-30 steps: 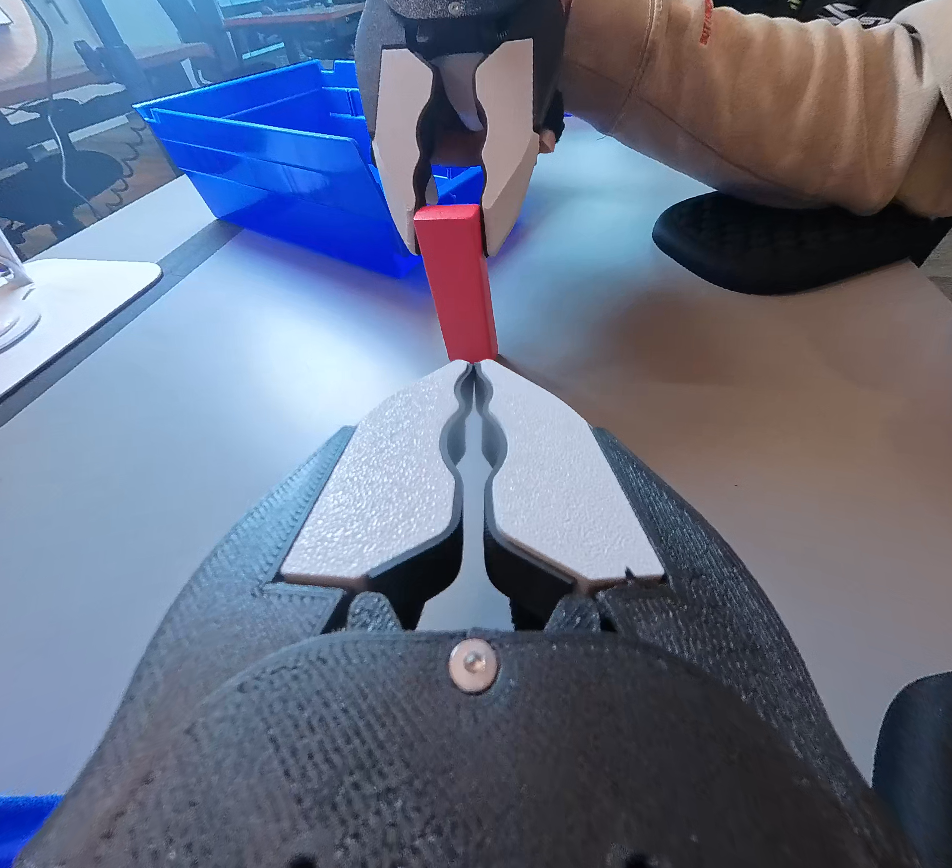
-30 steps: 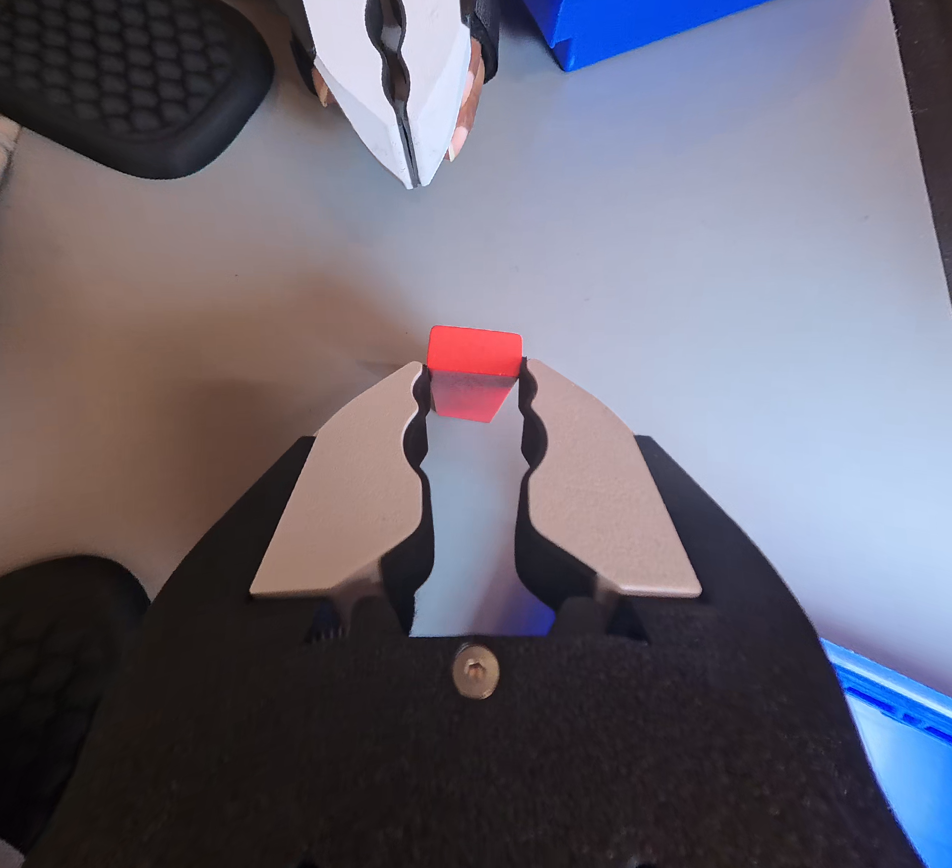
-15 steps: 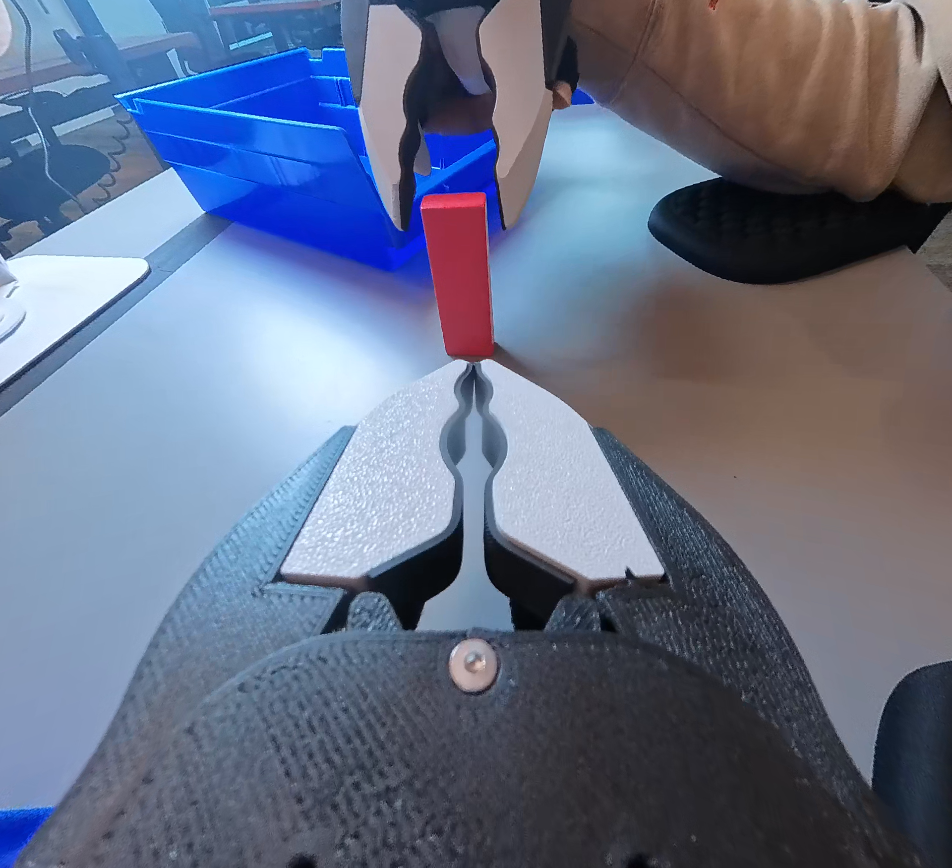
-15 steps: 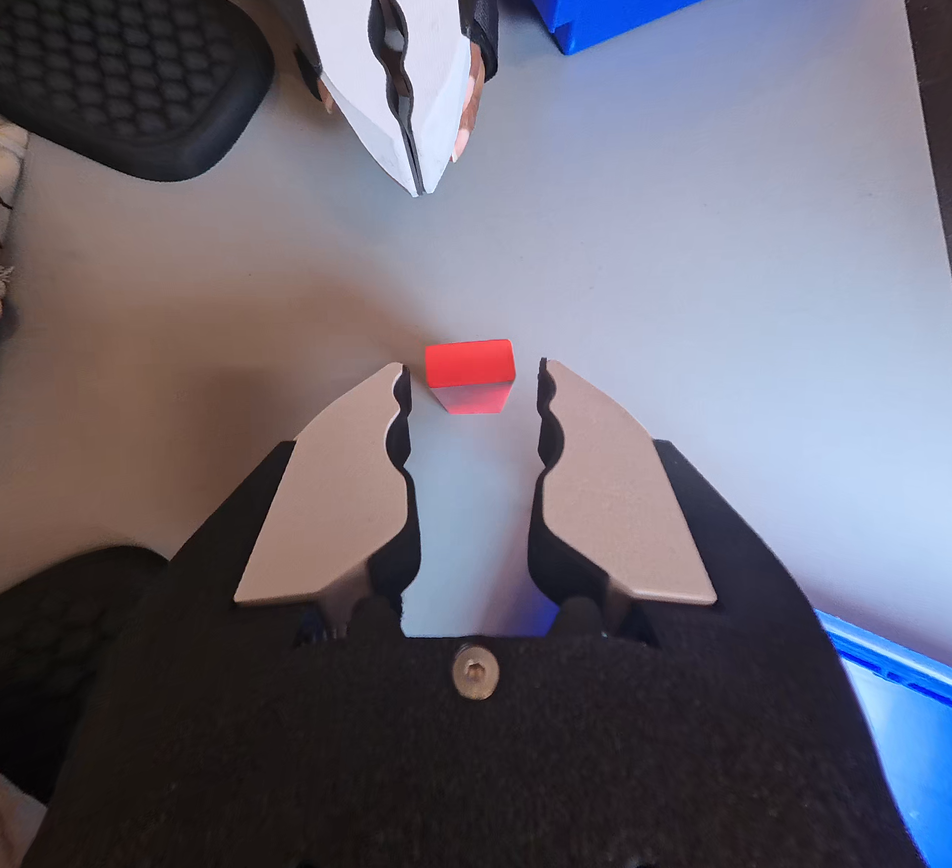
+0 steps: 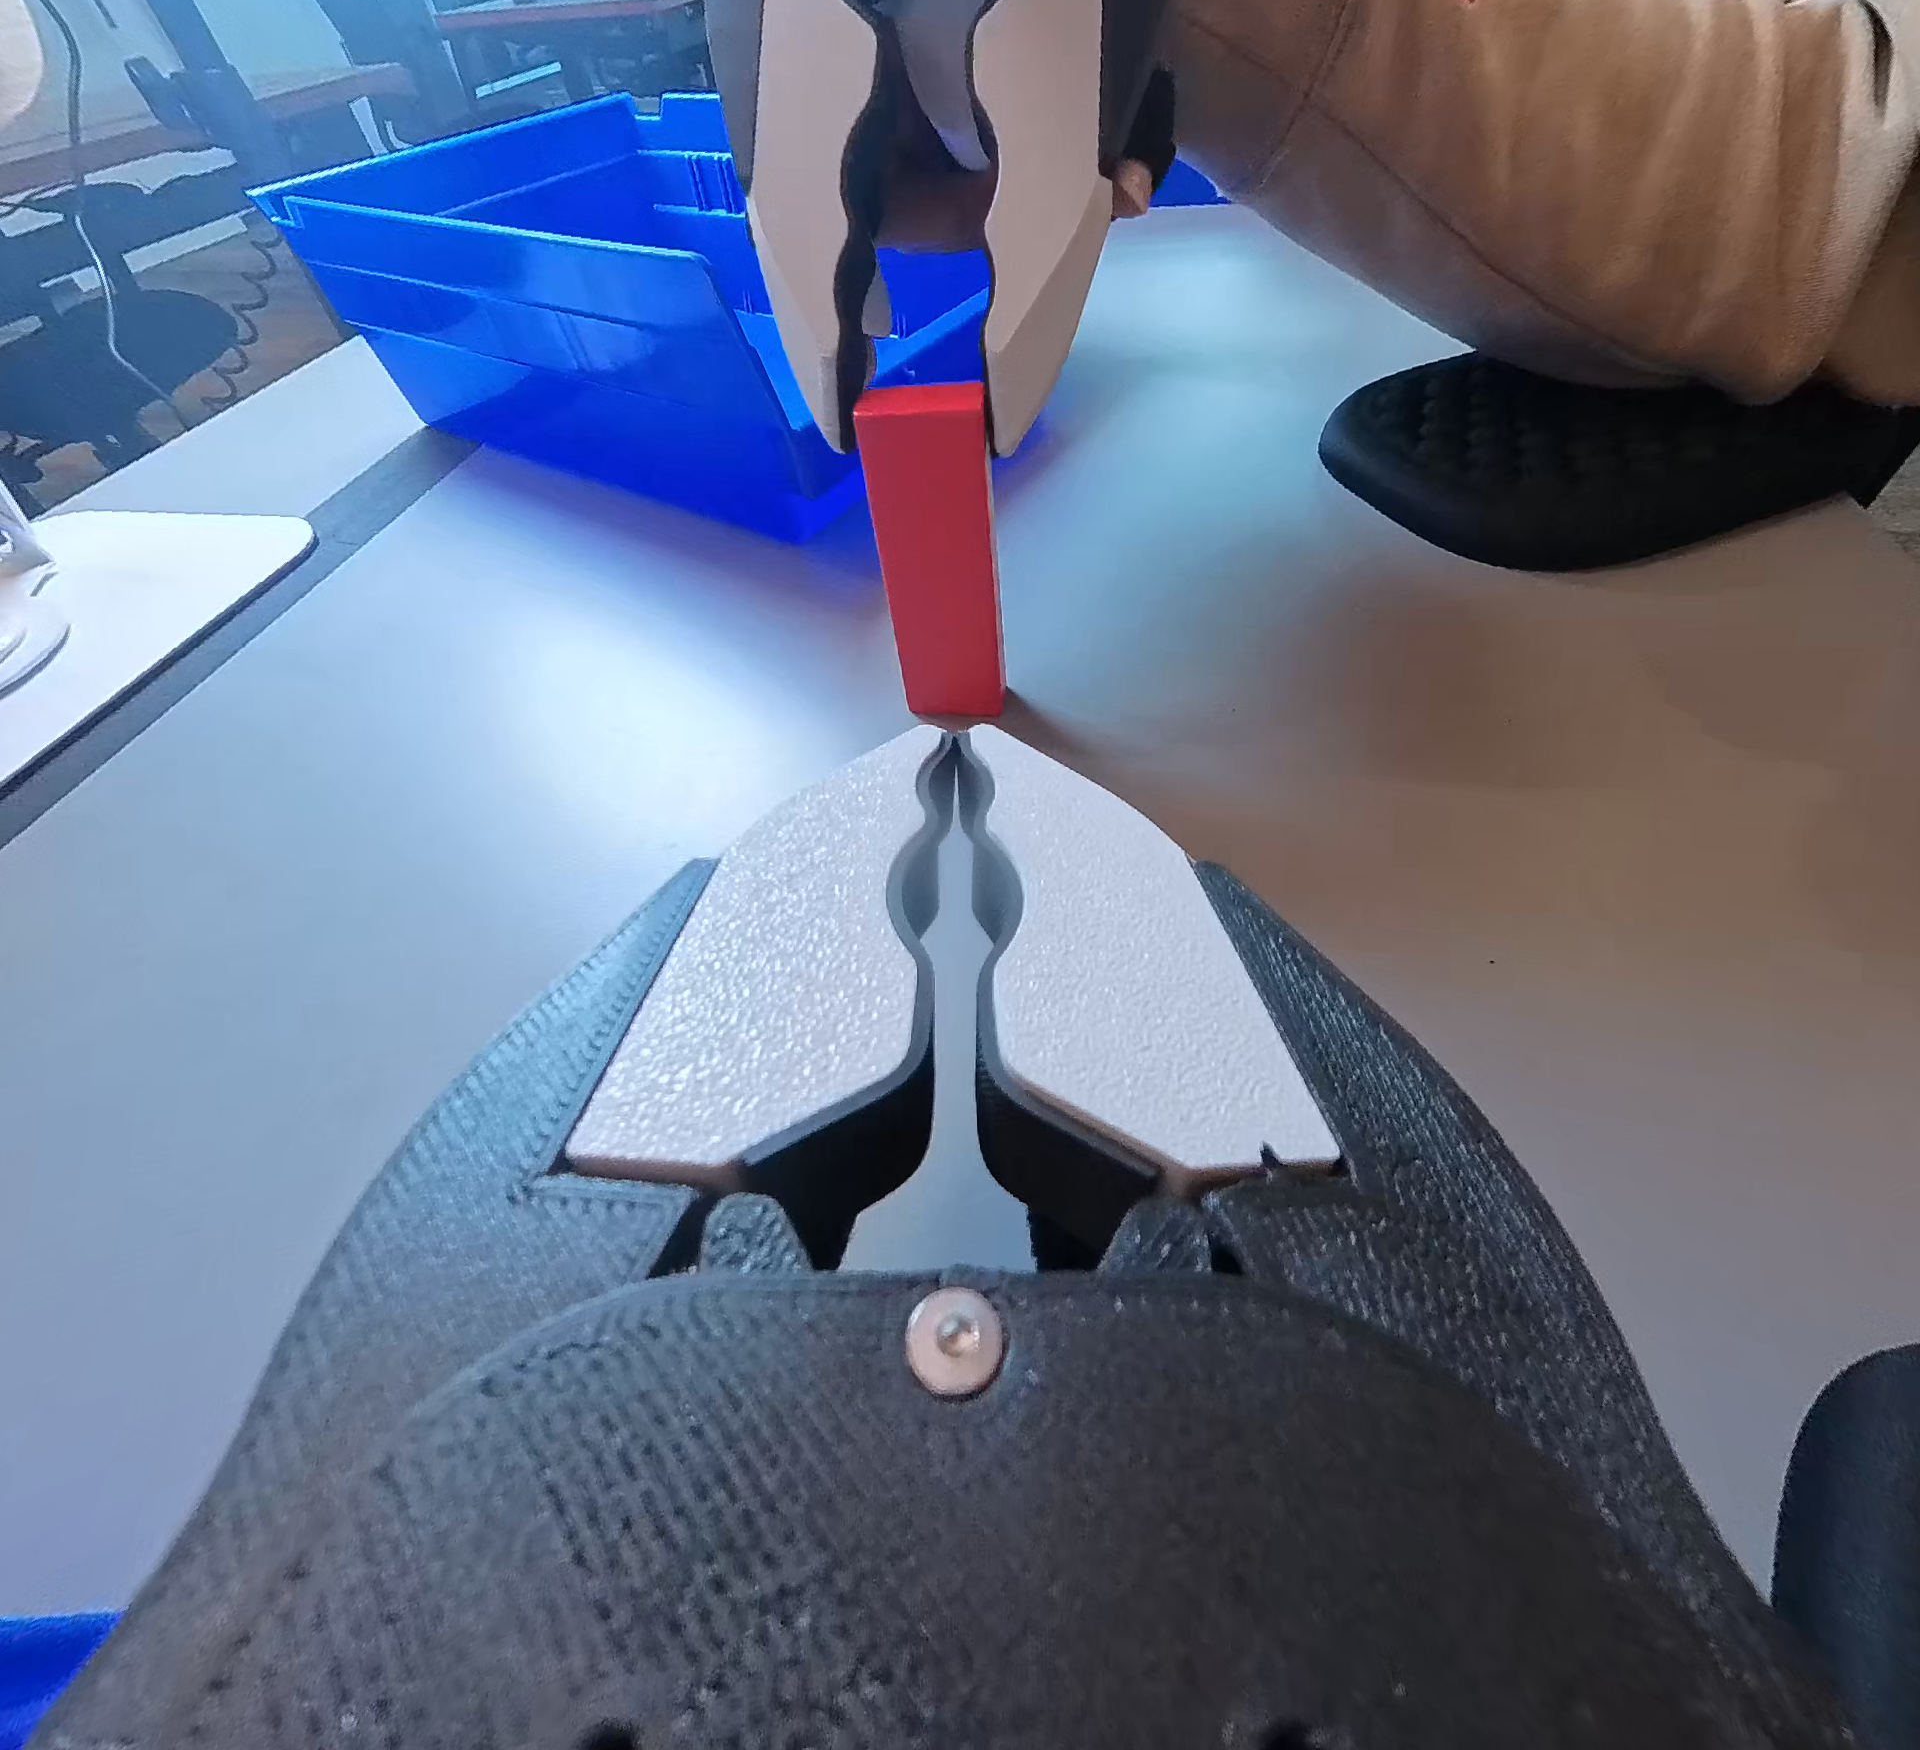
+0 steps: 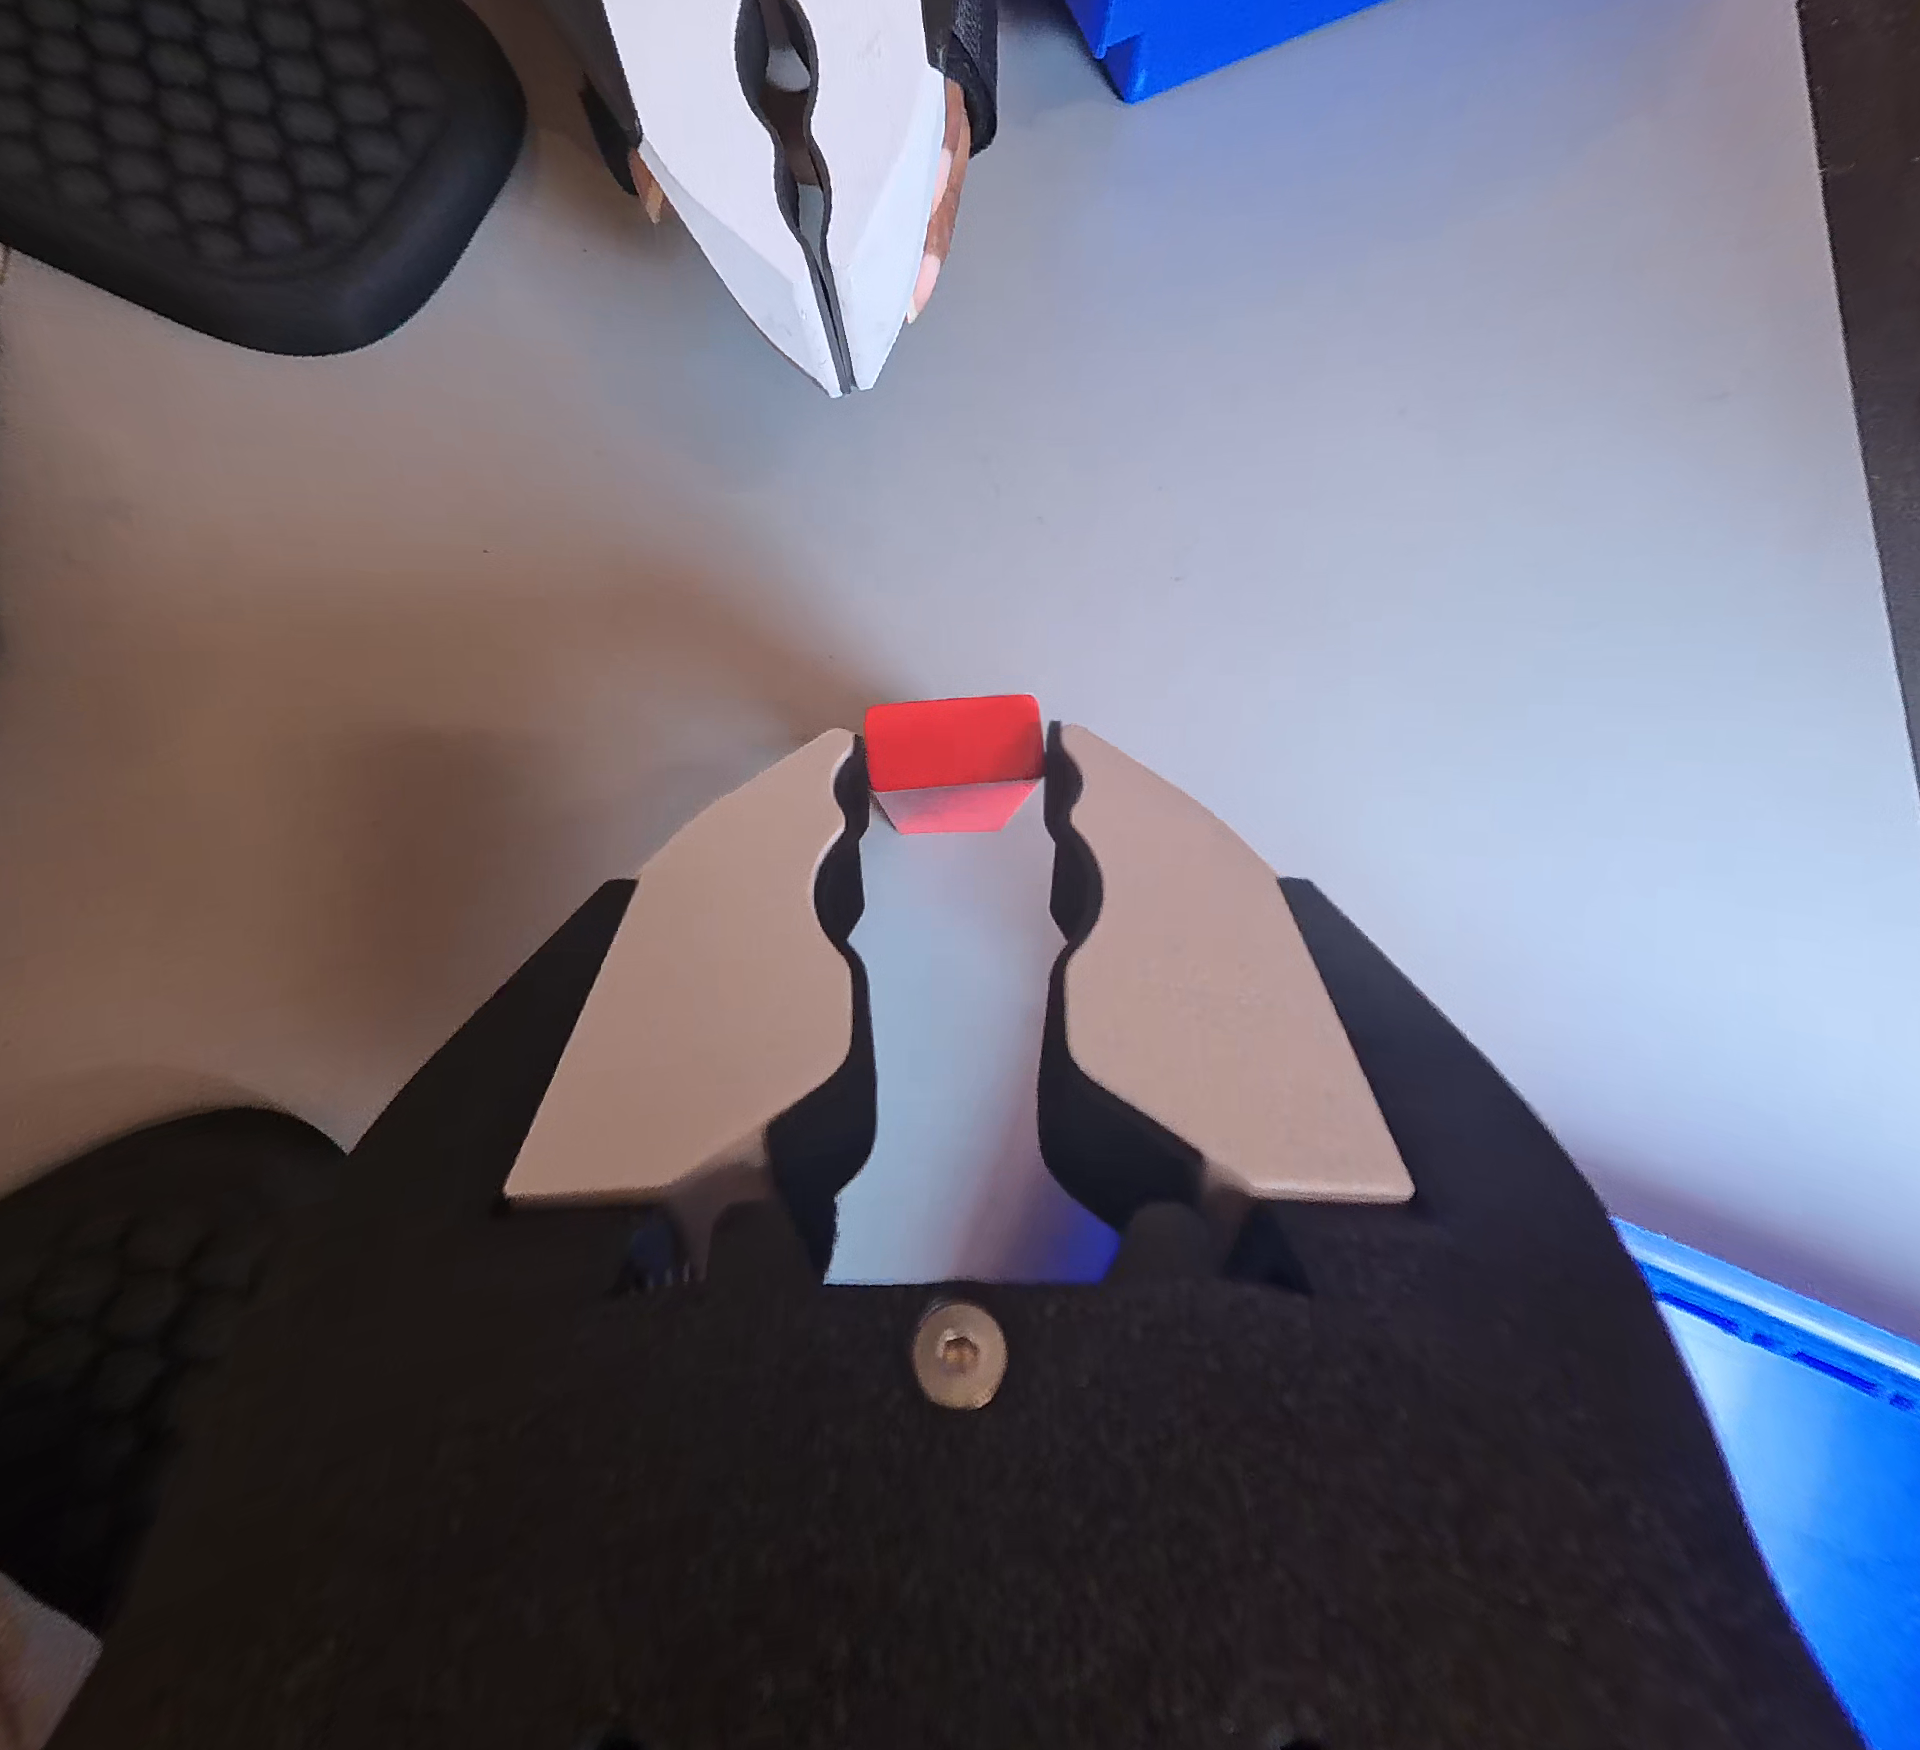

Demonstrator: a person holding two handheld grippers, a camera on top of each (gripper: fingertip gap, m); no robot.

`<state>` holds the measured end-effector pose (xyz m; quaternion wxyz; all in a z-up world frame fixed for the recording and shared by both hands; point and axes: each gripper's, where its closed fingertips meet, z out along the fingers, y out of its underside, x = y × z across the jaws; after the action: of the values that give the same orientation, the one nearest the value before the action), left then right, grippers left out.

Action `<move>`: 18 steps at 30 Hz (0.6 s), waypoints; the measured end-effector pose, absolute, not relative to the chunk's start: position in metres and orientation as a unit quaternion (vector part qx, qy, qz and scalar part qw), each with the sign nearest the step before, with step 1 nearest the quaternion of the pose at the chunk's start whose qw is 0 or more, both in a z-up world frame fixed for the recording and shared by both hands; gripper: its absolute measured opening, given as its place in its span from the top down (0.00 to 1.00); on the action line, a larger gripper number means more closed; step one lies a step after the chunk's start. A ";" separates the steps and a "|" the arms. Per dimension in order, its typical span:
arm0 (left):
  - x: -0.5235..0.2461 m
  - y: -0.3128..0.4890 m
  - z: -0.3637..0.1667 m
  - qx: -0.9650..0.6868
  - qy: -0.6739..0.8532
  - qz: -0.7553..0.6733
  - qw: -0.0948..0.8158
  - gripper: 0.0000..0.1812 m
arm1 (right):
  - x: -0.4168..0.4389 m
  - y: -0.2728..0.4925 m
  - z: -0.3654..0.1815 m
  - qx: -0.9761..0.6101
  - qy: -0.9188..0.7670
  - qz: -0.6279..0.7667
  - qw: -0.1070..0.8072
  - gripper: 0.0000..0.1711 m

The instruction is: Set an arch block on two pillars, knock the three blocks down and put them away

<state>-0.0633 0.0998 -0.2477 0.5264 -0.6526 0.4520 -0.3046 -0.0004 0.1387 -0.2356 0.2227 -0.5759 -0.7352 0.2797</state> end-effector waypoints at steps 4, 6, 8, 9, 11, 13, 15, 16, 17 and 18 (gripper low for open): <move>-0.064 0.100 -0.248 -0.653 0.452 -0.304 0.526 1.00 | -0.001 0.142 -0.236 -0.579 -0.734 0.272 0.228 0.81; -0.064 0.100 -0.248 -0.653 0.452 -0.304 0.526 1.00 | -0.001 0.144 -0.236 -0.581 -0.732 0.270 0.232 0.81; -0.064 0.100 -0.248 -0.653 0.452 -0.304 0.526 1.00 | 0.000 0.146 -0.236 -0.583 -0.730 0.269 0.233 0.81; -0.064 0.100 -0.248 -0.653 0.453 -0.303 0.526 1.00 | 0.000 0.147 -0.236 -0.585 -0.729 0.268 0.235 0.81; -0.064 0.100 -0.249 -0.653 0.453 -0.303 0.525 1.00 | 0.001 0.150 -0.236 -0.588 -0.726 0.266 0.238 0.81; -0.064 0.100 -0.249 -0.653 0.454 -0.303 0.525 1.00 | 0.003 0.152 -0.235 -0.590 -0.723 0.266 0.240 0.81; -0.064 0.100 -0.250 -0.654 0.454 -0.302 0.524 1.00 | 0.005 0.155 -0.236 -0.593 -0.721 0.264 0.241 0.81; -0.064 0.100 -0.250 -0.654 0.455 -0.302 0.524 1.00 | 0.006 0.156 -0.236 -0.594 -0.720 0.263 0.243 0.81; -0.064 0.100 -0.250 -0.654 0.456 -0.301 0.523 1.00 | 0.006 0.157 -0.236 -0.595 -0.719 0.263 0.243 0.81; -0.064 0.100 -0.251 -0.654 0.456 -0.301 0.523 1.00 | 0.007 0.158 -0.236 -0.596 -0.718 0.264 0.245 0.81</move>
<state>-0.0636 0.1000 -0.2509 0.5229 -0.6542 0.4563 -0.3006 0.0067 0.1577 -0.2358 0.2445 -0.5961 -0.7179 0.2637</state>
